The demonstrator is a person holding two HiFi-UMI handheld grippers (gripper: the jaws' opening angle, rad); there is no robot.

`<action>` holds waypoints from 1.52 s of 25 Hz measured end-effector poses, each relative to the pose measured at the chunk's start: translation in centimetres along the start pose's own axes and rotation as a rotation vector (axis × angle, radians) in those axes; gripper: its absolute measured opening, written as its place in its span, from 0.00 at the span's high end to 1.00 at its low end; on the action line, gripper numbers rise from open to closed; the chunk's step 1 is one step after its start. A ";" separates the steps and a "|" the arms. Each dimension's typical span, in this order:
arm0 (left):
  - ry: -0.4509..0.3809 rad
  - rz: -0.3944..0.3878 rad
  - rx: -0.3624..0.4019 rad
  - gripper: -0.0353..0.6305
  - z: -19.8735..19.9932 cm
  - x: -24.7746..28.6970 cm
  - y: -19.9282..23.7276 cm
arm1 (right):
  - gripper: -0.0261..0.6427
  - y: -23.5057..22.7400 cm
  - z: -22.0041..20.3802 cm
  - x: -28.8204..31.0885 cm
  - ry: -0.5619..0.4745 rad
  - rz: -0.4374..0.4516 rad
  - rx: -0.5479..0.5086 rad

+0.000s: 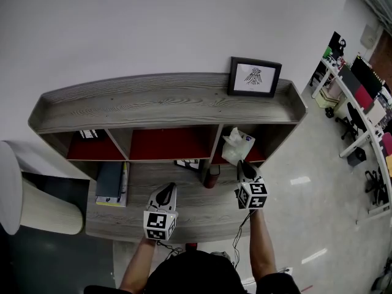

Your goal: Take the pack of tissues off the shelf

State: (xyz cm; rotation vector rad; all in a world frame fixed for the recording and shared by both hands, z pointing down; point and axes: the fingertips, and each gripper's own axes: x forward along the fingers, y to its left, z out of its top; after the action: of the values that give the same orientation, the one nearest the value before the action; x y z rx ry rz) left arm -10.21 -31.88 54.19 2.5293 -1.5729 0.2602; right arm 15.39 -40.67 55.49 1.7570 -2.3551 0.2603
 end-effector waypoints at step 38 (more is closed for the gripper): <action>-0.009 -0.079 0.036 0.94 -0.1 -2.3 -6.5 | 0.92 3.8 3.6 -15.4 -0.239 0.045 -0.078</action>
State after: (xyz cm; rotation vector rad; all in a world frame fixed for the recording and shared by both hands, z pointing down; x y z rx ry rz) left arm -5.39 -26.96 53.54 2.6160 -1.4797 0.2701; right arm 15.84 -26.27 47.97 1.7883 -2.5302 -0.0386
